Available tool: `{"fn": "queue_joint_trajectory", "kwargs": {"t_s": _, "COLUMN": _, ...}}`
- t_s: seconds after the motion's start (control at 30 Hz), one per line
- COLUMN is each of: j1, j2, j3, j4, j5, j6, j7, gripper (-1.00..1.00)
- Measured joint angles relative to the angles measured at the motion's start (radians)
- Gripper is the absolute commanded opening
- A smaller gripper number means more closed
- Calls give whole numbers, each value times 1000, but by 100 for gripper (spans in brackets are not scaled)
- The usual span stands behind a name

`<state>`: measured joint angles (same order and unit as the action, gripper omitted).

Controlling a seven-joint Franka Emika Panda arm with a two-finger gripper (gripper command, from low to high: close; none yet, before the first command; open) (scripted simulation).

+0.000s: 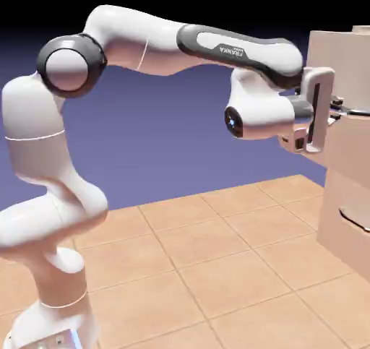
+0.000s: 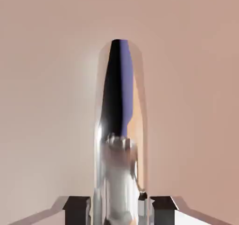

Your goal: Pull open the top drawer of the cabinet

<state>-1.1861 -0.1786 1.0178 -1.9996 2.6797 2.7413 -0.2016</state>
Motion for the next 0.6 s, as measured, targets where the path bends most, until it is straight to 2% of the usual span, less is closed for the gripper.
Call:
{"fn": "queue_joint_trajectory", "kwargs": {"t_s": 0.37, "j1": 243, "j2": -398, "j3": -319, "j4": -377, "j5": -151, "j6": -149, "j7": 337, "gripper": -100}}
{"fn": "queue_joint_trajectory", "kwargs": {"t_s": 0.4, "j1": 253, "j2": -414, "j3": -331, "j4": -393, "j5": -158, "j6": -153, "j7": 347, "gripper": 100}}
{"fn": "queue_joint_trajectory", "kwargs": {"t_s": 0.47, "j1": 255, "j2": -413, "j3": -331, "j4": -392, "j5": -163, "j6": -152, "j7": 347, "gripper": 100}}
{"fn": "queue_joint_trajectory", "kwargs": {"t_s": 0.6, "j1": 349, "j2": -558, "j3": -437, "j4": -532, "j5": -237, "j6": -174, "j7": 434, "gripper": 100}}
